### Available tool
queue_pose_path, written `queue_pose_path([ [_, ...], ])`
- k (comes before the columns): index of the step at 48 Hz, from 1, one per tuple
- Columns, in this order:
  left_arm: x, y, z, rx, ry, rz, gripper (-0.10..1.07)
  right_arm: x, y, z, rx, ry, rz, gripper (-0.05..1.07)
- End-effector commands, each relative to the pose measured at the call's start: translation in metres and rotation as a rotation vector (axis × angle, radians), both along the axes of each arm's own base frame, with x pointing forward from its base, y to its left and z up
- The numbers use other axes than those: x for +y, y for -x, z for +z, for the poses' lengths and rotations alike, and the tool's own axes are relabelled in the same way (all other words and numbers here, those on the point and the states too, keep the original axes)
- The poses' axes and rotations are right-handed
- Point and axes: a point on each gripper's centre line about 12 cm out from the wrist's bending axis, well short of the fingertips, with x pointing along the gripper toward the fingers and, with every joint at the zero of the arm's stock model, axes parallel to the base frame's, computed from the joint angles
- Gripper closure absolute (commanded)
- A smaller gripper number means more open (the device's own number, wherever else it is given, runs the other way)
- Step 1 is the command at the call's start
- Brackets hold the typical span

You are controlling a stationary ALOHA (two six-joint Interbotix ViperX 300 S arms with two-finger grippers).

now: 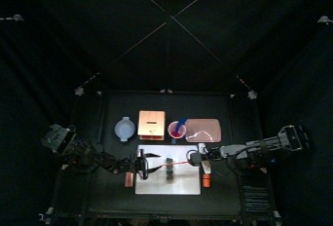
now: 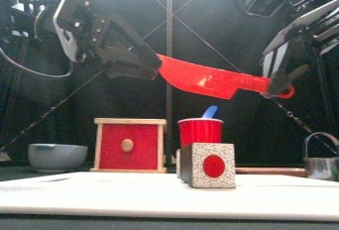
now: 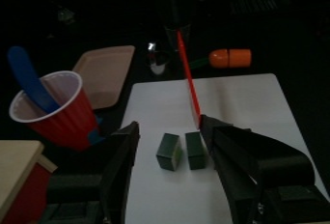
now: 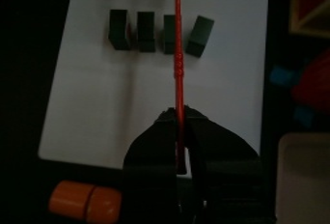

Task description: Drop knife

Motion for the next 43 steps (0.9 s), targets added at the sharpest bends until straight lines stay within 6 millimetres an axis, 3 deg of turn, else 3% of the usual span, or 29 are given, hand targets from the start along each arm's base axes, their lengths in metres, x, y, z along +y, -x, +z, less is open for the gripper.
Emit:
queue_pose_path([
  [1,0.001,0.0,0.008,-0.029,0.015,0.022,0.11,0.0,0.009,0.014,-0.009,-0.092,-0.076,0.92],
  [10,0.002,0.001,0.007,-0.023,0.018,0.028,0.11,0.001,0.031,0.02,0.065,-0.397,-0.39,0.92],
  [19,0.002,0.001,0.006,-0.02,0.014,0.027,0.11,0.003,0.046,0.006,0.222,-0.587,-0.712,0.92],
  [31,0.005,0.003,0.003,-0.011,0.002,0.026,0.11,0.022,0.046,-0.013,0.357,-0.757,-0.99,0.87],
  [43,0.006,0.006,0.001,-0.005,0.006,0.029,0.11,0.027,0.032,-0.043,0.354,-0.829,-1.084,0.73],
])
